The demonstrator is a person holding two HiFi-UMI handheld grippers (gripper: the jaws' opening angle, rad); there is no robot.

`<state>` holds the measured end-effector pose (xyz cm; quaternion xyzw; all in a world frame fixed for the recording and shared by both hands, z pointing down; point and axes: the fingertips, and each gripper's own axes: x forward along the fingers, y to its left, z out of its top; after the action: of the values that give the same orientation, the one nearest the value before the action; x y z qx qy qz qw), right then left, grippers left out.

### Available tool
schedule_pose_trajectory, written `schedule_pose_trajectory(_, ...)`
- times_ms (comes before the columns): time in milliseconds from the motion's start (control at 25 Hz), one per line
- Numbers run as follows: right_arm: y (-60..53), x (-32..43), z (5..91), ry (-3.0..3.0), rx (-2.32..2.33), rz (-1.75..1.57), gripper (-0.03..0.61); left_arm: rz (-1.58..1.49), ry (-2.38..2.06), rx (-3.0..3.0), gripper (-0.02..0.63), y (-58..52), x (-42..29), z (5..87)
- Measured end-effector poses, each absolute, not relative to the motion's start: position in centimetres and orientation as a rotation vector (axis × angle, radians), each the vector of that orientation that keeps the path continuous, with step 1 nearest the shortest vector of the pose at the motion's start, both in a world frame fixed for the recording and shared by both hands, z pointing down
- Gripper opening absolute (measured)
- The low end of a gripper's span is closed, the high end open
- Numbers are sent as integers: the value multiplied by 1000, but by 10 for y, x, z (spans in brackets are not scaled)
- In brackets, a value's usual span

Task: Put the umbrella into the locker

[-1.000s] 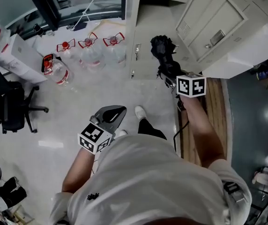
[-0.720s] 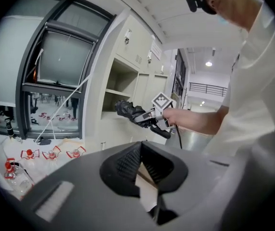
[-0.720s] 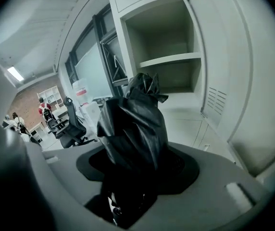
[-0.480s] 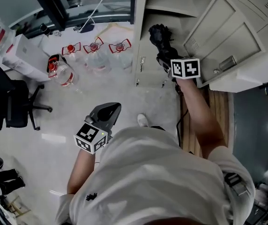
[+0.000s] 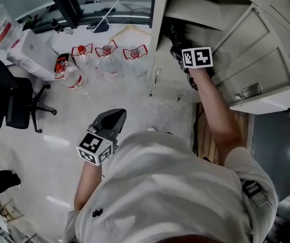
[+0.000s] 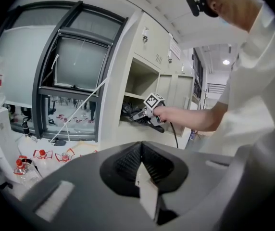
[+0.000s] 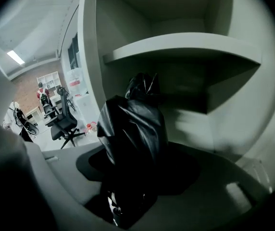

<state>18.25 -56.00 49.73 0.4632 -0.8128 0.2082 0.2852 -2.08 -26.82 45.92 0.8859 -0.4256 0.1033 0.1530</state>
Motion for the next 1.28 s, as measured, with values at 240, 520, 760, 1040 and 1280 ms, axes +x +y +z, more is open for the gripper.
schedule_pose_trajectory(240, -602, 176, 507, -2144, 1204, 494, 245, 297, -1287, 2501, 57, -283, -21, 459)
schedule_pose_trajectory(520, -633, 167, 515, -2111, 1167, 423, 245, 296, -1326, 2459, 55, -291, -21, 463)
schedule_pose_trajectory(760, -647, 164, 526, -2080, 1142, 378, 245, 300, -1346, 2433, 57, -294, -20, 467)
schedule_pose_trajectory(1040, -652, 164, 543, -2033, 1121, 370, 249, 304, -1356, 2417, 57, -295, -22, 468)
schedule_pose_trajectory(1280, -654, 163, 540, -2039, 1110, 341, 264, 308, -1349, 2414, 57, -293, -24, 468)
